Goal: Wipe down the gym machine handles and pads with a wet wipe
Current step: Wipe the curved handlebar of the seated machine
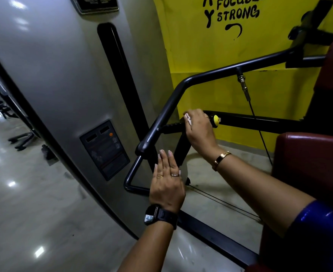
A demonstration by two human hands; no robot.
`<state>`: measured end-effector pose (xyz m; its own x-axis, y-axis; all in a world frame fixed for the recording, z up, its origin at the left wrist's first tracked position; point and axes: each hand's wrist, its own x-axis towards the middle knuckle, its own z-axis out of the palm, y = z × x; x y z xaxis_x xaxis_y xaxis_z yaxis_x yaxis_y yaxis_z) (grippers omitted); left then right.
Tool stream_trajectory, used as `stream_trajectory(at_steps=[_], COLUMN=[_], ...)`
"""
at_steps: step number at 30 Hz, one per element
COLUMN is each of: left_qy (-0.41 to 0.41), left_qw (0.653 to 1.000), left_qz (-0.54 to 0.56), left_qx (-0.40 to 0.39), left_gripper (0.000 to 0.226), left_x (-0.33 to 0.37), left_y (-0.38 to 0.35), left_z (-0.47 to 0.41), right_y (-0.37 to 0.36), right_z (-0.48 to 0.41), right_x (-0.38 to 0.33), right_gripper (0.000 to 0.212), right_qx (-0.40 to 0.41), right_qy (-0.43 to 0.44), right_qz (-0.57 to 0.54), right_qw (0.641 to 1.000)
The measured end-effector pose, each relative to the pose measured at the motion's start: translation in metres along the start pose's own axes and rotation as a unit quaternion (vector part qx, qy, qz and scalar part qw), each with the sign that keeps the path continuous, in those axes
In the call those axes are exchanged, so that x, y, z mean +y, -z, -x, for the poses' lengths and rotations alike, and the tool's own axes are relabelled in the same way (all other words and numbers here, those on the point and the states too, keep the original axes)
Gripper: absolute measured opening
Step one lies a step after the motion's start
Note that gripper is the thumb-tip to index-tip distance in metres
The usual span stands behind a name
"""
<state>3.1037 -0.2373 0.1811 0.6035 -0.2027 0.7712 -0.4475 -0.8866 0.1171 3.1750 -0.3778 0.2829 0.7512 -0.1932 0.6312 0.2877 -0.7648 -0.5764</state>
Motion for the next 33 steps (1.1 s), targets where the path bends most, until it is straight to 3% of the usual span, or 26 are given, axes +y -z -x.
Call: stream_trajectory(at_steps=[4, 9, 12, 17, 21, 27, 33], left_qy=[-0.003, -0.001, 0.003, 0.014, 0.008, 0.009, 0.006], left_qw=[1.0, 1.0, 1.0, 1.0, 1.0, 0.999, 0.999], left_qz=[0.002, 0.011, 0.024, 0.023, 0.016, 0.005, -0.008], left_qx=[0.007, 0.004, 0.01, -0.009, -0.017, -0.038, -0.044], left_gripper=[0.057, 0.06, 0.058, 0.055, 0.069, 0.074, 0.077], left_x=[0.001, 0.003, 0.003, 0.003, 0.003, 0.004, 0.003], left_y=[0.001, 0.004, 0.006, 0.008, 0.009, 0.011, 0.01], left_z=[-0.001, -0.001, -0.001, -0.004, -0.003, -0.004, -0.004], right_y=[-0.001, -0.005, -0.016, -0.001, 0.016, 0.014, -0.006], right_z=[0.011, 0.038, 0.07, 0.067, 0.025, 0.002, 0.047], right_x=[0.013, 0.02, 0.019, 0.03, 0.033, 0.02, 0.036], right_gripper=[0.038, 0.036, 0.038, 0.06, 0.058, 0.039, 0.046], right_qx=[0.008, 0.017, -0.005, -0.066, -0.083, -0.027, -0.034], right_qy=[0.105, 0.237, 0.317, 0.387, 0.341, 0.299, 0.44], right_qz=[0.042, 0.07, 0.056, 0.06, 0.076, 0.204, 0.148], right_qw=[0.994, 0.969, 0.947, 0.918, 0.933, 0.932, 0.885])
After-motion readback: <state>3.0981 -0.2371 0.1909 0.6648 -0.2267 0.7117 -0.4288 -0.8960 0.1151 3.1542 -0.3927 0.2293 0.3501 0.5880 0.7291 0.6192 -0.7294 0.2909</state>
